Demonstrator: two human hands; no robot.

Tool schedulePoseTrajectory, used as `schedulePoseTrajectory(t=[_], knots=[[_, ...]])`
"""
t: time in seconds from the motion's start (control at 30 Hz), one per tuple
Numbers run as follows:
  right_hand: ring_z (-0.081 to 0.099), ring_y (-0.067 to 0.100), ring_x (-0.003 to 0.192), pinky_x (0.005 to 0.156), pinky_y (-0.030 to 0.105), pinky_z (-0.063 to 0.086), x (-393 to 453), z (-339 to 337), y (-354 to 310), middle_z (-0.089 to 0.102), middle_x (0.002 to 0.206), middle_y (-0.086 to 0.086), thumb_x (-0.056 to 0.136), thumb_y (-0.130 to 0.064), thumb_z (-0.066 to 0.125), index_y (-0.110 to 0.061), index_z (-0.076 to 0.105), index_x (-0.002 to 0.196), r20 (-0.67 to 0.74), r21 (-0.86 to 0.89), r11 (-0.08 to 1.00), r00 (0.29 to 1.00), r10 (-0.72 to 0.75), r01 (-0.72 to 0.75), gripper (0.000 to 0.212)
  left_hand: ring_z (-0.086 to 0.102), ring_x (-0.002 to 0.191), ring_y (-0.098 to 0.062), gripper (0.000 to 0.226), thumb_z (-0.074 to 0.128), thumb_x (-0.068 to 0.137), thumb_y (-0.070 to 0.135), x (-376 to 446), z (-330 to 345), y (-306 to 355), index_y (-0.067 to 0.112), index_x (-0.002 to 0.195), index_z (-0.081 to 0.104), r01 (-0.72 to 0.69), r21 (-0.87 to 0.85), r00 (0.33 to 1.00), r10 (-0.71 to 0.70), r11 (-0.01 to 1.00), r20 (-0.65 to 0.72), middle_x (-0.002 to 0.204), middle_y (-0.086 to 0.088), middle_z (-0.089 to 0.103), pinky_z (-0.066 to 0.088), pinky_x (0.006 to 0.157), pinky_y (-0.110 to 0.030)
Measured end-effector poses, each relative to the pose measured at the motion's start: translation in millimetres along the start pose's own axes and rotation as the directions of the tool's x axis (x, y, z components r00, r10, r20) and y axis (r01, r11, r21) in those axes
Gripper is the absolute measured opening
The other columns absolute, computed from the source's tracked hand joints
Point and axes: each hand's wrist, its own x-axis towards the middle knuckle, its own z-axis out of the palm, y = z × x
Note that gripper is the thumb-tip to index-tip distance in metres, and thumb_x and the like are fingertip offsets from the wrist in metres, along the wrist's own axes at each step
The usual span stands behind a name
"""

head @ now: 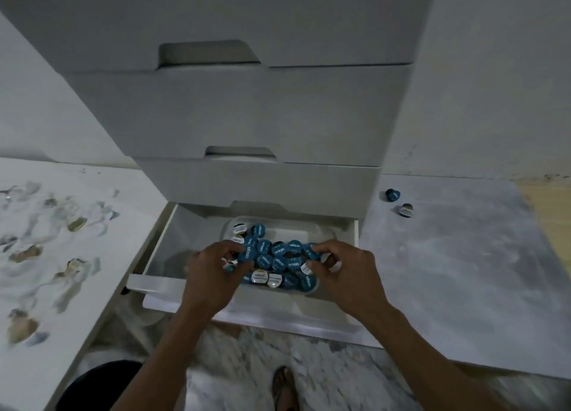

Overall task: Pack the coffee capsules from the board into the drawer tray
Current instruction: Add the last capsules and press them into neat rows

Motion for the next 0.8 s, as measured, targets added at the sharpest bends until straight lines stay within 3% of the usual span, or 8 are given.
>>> schedulePoseTrajectory(t=[0.13,0.23,0.37,0.5,0.63,0.8], knots=[[0.057,-0.012,0.064,0.057,-0.002,0.039,25,49,7,0.070,0.084,-0.011,0.078,-0.019,0.080,-0.021,0.073,0.098,0.050,-0.139,0.987,0.995,0.086,-0.079,0.022,0.058,0.064,-0.001,0.023,0.082,0.075,0.021,45,15,-37,0.017,0.096,0.073,-0.054,0.023,0.985,0.050,0.998,0.163,0.081,0.006,0.065,0.044,0.060,-0.012],[0.054,-0.002,0.057,0.055,0.003,0.039,45,67,9,0.061,0.081,-0.015,0.083,-0.026,0.076,-0.023,0.072,0.104,0.060,-0.210,0.969,0.987,0.148,-0.133,0.022,0.061,0.076,-0.012,0.024,0.078,0.079,0.024,74,30,-51,0.018,0.101,0.071,-0.095,0.028,0.969,0.086,0.995,0.233,0.090,0.003,0.067,0.049,0.070,-0.024],[0.054,0.004,0.069,0.065,0.022,0.049,72,86,19,0.072,0.089,-0.001,0.082,-0.022,0.076,-0.019,0.073,0.103,0.042,-0.263,0.956,0.989,0.144,-0.128,0.022,0.059,0.088,-0.016,0.021,0.077,0.080,0.023,103,54,-59,0.020,0.100,0.071,-0.179,0.024,0.953,0.168,0.984,0.251,0.089,0.006,0.063,0.049,0.079,-0.028],[0.067,0.018,0.078,0.067,0.024,0.048,91,101,38,0.074,0.091,0.004,0.083,-0.027,0.074,-0.023,0.072,0.107,0.076,-0.360,0.920,0.978,0.195,-0.155,0.024,0.056,0.095,-0.020,0.022,0.078,0.077,0.025,123,81,-70,0.022,0.097,0.071,-0.250,0.027,0.932,0.233,0.968,0.277,0.094,0.001,0.072,0.046,0.076,-0.028],[0.068,0.018,0.081,0.067,0.020,0.042,99,110,50,0.074,0.094,0.001,0.085,-0.031,0.071,-0.026,0.071,0.108,0.094,-0.422,0.891,0.970,0.226,-0.167,0.024,0.059,0.089,-0.023,0.025,0.081,0.071,0.020,130,97,-80,0.018,0.094,0.072,-0.313,0.048,0.910,0.286,0.948,0.300,0.087,-0.003,0.073,0.052,0.072,-0.034],[0.069,0.019,0.081,0.072,0.027,0.053,102,119,56,0.075,0.096,0.001,0.086,-0.031,0.069,-0.026,0.067,0.107,0.151,-0.457,0.872,0.951,0.270,-0.175,0.022,0.061,0.092,-0.024,0.023,0.078,0.071,0.020,132,109,-90,0.020,0.093,0.072,-0.309,0.068,0.907,0.272,0.949,0.321,0.088,0.000,0.074,0.053,0.075,-0.039]])
